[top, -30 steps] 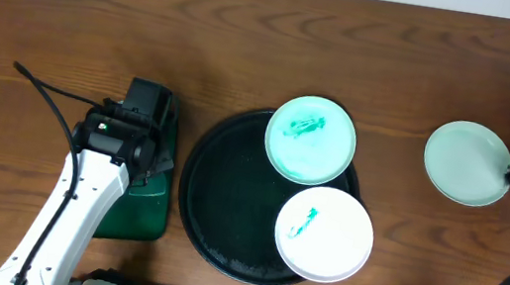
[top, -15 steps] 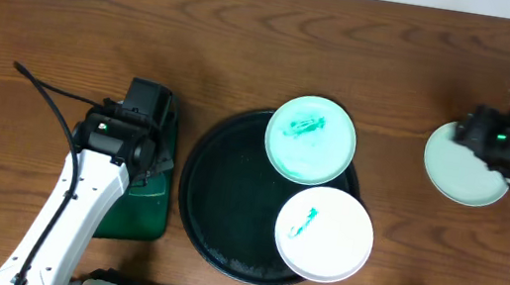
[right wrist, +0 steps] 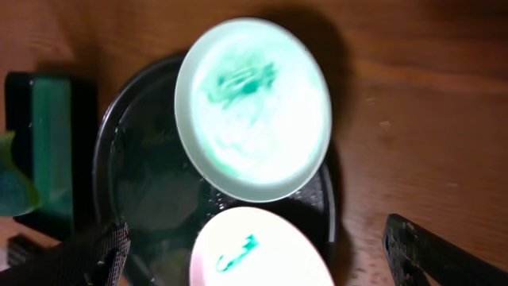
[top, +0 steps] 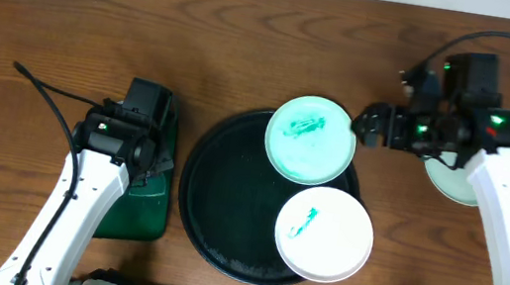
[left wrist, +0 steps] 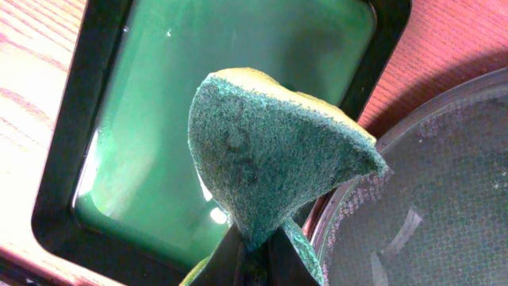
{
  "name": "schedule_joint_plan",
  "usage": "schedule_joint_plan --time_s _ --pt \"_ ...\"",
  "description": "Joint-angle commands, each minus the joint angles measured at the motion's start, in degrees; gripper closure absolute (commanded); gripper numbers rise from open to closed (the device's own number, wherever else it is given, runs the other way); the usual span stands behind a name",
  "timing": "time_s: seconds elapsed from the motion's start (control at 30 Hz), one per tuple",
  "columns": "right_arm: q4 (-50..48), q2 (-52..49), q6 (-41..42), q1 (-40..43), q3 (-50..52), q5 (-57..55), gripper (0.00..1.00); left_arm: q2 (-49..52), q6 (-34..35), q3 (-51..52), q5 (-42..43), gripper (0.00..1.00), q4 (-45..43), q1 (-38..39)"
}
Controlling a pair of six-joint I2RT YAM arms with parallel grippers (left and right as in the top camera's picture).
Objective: Clean dirty plates on tray and stack at the side
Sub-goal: 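Release the plate and move the right gripper to the white plate rim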
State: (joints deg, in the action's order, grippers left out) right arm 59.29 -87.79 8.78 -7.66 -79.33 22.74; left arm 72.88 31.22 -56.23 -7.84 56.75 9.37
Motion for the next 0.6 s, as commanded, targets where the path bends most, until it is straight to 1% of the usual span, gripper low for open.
schedule_joint_plan --time_s 0.0,0.07,0.1,0.17,0.2,0.27,0.33,0.37,0.4,0.57 --pt "0.63 -2.75 7.93 -1.27 0.79 -2.91 0.01 0.22 -0.74 0.17 -0.28 0.93 0.17 -0.31" --pt "1.84 -4.63 15.61 -1.64 1.88 -6.29 0.01 0.22 -0.76 0.2 -0.28 0.93 0.17 -0.31" --pt "2.1 -5.42 18.08 -1.88 2.89 -6.75 0.02 0.22 -0.76 0.17 -0.28 0.93 0.17 -0.31" --pt "1.86 -6.43 22.86 -2.8 6.32 -7.56 0.14 0.22 -0.76 0.17 -0.28 0.93 0.17 -0.31" --pt "1.09 -6.45 23.43 -3.34 7.93 -7.65 0.2 0.22 -0.76 0.17 -0.28 0.93 0.2 -0.31" --pt "-1.03 -6.43 24.48 -5.01 11.5 -7.78 0.23 0.22 -0.76 0.17 -0.28 0.93 0.17 -0.31" --pt "-2.56 -6.43 25.09 -7.02 14.19 -8.66 0.22 0.22 -0.76 0.17 -0.28 0.93 0.17 -0.31" --pt "-3.48 -6.43 25.35 -8.31 15.47 -9.75 0.19 0.22 -0.74 0.17 -0.28 0.93 0.17 -0.31" --pt "-3.63 -6.43 26.91 -9.42 16.28 -11.61 0.17 0.22 -0.74 0.17 -0.28 0.92 0.17 -0.31" --pt "-4.85 -6.43 28.92 -13.88 18.18 -18.23 0.15 0.22 -0.74 0.17 -0.28 0.93 0.17 -0.31"
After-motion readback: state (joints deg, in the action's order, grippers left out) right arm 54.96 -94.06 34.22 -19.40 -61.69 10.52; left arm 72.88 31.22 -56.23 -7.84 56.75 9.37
